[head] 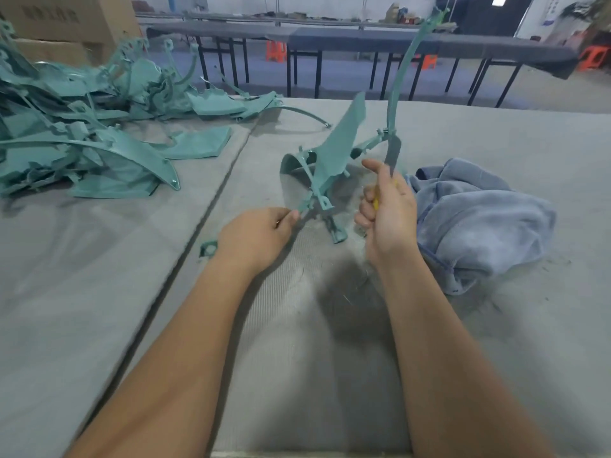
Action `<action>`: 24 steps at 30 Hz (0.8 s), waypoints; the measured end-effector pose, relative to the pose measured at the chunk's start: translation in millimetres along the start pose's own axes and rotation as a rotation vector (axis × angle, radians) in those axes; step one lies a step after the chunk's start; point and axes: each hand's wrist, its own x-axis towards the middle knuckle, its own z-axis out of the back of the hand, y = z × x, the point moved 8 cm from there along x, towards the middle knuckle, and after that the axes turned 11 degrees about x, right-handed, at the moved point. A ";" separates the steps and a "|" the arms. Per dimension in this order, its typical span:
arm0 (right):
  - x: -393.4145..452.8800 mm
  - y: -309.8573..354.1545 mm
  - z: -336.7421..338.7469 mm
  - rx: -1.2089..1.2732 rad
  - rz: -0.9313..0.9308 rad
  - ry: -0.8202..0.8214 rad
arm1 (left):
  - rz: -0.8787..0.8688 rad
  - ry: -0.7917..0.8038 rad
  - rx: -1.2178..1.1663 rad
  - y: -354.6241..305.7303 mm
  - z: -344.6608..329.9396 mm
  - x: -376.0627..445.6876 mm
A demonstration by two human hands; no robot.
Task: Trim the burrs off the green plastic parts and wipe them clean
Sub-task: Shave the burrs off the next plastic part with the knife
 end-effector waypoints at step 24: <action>5.5 -5.2 13.0 -0.419 0.109 -0.210 | 0.305 0.128 -0.686 -26.6 17.4 54.8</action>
